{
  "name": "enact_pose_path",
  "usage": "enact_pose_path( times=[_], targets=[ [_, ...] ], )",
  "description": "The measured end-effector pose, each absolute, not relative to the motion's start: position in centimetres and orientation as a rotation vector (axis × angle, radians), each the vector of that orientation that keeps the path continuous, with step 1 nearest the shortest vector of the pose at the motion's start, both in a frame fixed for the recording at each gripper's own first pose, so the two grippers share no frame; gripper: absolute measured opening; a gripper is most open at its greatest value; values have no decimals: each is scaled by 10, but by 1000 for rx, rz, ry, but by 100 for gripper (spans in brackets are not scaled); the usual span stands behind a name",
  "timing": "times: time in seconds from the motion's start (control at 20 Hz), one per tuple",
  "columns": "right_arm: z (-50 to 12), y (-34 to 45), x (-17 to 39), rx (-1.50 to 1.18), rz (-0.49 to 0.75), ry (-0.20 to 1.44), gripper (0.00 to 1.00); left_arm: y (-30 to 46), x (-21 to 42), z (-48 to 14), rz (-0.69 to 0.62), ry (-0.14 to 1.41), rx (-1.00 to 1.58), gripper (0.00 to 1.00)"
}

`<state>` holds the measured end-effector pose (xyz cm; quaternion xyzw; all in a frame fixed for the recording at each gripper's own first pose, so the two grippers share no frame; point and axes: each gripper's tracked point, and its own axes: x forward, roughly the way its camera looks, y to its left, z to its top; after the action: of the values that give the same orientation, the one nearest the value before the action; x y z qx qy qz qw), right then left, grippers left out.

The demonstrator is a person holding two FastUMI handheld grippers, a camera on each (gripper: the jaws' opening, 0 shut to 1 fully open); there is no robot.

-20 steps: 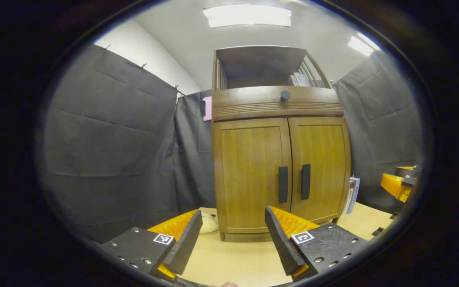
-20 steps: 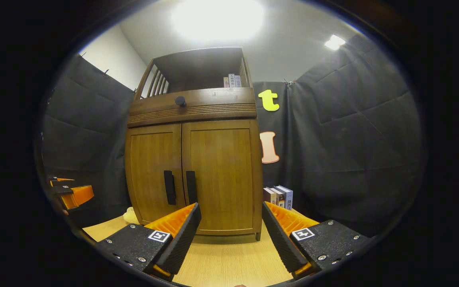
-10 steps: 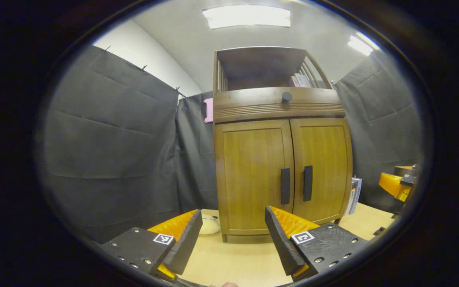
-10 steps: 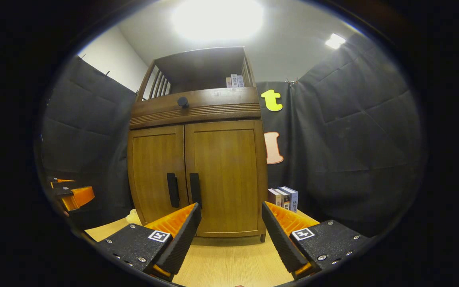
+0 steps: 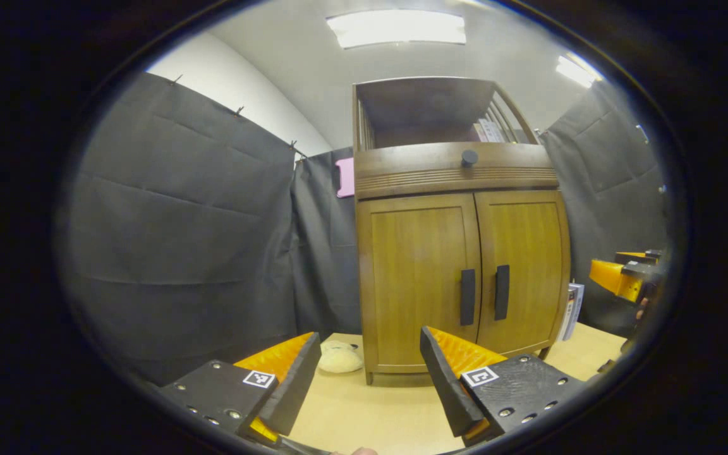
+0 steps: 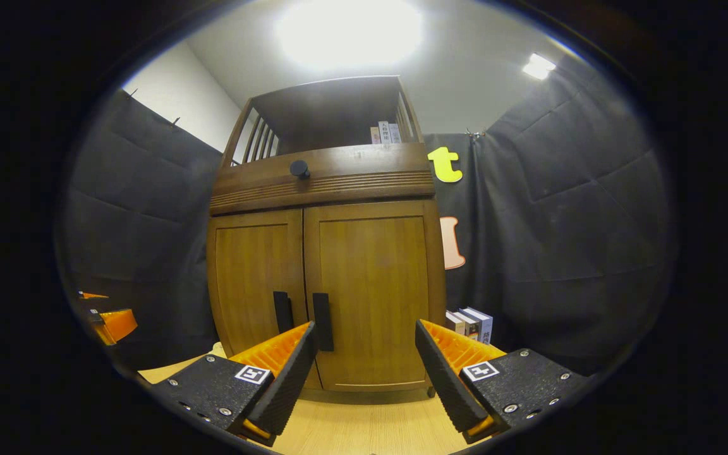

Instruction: Open the right door of the double-door shoe cabinet with the right hand, and open the left door with the left hand.

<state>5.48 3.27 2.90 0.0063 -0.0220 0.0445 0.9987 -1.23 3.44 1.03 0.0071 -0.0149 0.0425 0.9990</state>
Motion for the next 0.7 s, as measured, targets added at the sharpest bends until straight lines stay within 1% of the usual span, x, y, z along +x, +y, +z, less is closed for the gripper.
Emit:
enact_pose_path(
  times=[0.05,0.15,0.2,0.35,0.4,0.45,0.55,0.6,0.7],
  targets=[
    [31,36,59,13,94,-47,95,38,-14,11,95,-30,17,85],
    [31,42,71,15,106,-44,92,50,-20,11,116,-29,21,85],
    [32,45,77,17,111,-43,94,55,-23,12,128,-27,23,85],
    [35,55,90,22,127,-50,95,73,-33,12,166,-25,27,85],
    [34,59,95,21,131,-50,92,79,-37,13,179,-24,29,91],
    [34,62,100,21,135,-51,94,85,-40,15,193,-24,33,85],
    [34,69,112,24,142,-51,94,97,-46,19,218,-24,40,85],
    [34,72,117,27,145,-49,94,103,-49,18,232,-23,44,96],
    [34,79,128,30,150,-48,95,114,-54,19,258,-21,51,96]
  ],
)
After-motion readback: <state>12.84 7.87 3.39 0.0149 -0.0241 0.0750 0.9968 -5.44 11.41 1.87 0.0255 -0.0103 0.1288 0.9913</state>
